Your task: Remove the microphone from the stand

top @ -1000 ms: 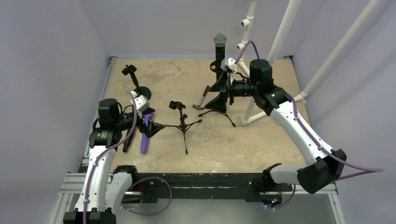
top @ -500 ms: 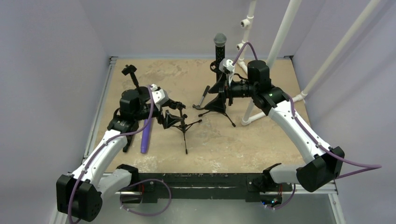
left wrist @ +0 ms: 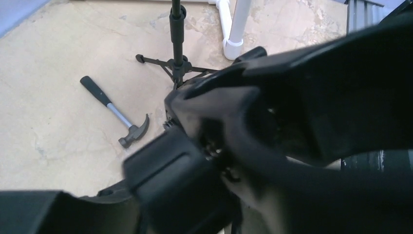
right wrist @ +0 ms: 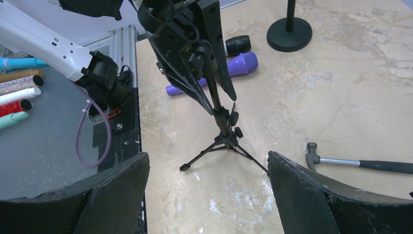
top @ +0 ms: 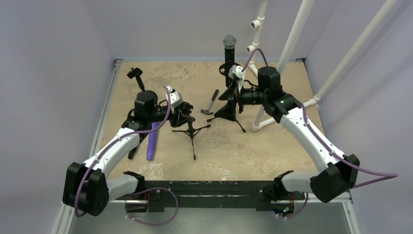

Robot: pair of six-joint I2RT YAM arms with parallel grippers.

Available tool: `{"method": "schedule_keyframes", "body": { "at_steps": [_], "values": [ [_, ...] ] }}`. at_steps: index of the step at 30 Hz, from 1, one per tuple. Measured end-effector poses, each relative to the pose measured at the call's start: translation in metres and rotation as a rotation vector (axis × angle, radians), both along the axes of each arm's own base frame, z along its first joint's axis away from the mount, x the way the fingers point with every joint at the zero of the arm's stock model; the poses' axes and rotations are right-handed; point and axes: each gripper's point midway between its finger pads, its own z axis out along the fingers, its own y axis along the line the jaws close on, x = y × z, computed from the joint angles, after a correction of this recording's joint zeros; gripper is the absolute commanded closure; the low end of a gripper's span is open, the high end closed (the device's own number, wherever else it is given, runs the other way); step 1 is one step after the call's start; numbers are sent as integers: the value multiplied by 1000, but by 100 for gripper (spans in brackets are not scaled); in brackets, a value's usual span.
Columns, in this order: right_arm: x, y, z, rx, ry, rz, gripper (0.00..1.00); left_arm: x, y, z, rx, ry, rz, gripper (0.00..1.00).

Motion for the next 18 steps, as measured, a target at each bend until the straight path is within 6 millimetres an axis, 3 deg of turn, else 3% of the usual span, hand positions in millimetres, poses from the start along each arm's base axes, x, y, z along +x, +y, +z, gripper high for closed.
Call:
{"method": "schedule_keyframes", "body": {
  "at_steps": [7,13,18],
  "values": [
    [1,-1,-1,-4,-4,-9,10,-1,-3,-5,-7,29,-21,98],
    [0,-2,-6,-9,-1,-16,10,-5,-6,0,-9,60,-51,100],
    [-2,-3,-9,-8,4,-14,10,-13,-10,21,-31,81,-107,100]
  ]
}}
